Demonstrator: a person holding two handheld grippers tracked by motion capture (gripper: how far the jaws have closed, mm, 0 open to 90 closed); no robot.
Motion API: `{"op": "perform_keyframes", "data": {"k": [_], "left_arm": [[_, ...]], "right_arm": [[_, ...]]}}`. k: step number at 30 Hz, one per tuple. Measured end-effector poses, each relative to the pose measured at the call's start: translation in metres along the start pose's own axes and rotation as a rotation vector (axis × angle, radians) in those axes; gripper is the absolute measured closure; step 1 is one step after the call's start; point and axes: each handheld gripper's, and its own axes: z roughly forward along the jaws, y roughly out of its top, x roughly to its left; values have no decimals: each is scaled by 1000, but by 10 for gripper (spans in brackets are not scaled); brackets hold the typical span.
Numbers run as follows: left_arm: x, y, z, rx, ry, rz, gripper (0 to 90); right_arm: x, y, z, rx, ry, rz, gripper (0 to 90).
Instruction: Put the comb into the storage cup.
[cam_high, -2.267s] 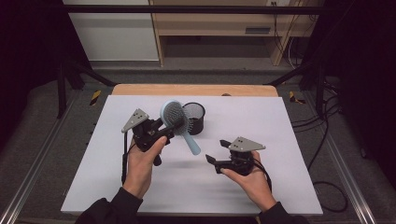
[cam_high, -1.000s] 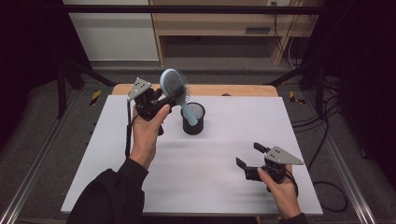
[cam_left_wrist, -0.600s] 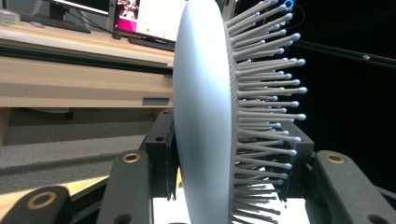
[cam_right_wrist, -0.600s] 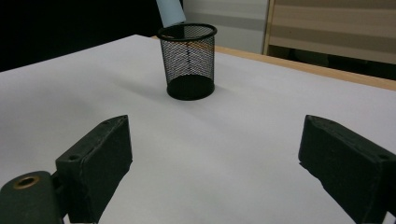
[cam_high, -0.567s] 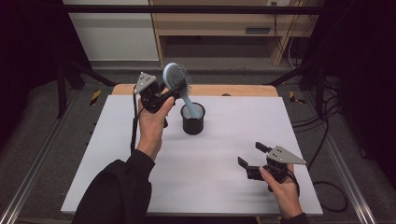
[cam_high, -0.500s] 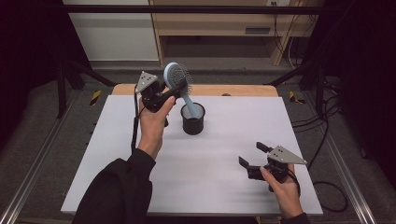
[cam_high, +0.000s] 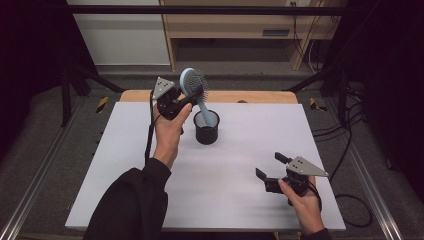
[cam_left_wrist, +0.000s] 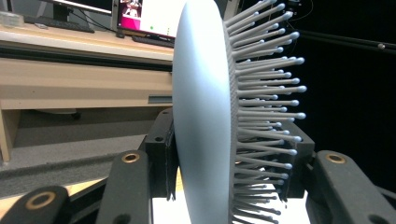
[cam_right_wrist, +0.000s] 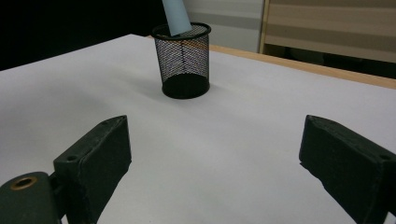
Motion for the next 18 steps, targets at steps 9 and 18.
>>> {"op": "perform_keyframes", "data": {"k": [9, 18], "left_arm": [[2, -7, 4, 7, 6, -13, 500], [3, -11, 7, 21, 9, -3, 500]], "right_arm": [[0, 0, 1, 1, 0, 3, 91], [0, 0, 0, 0, 2, 4, 91]]}}
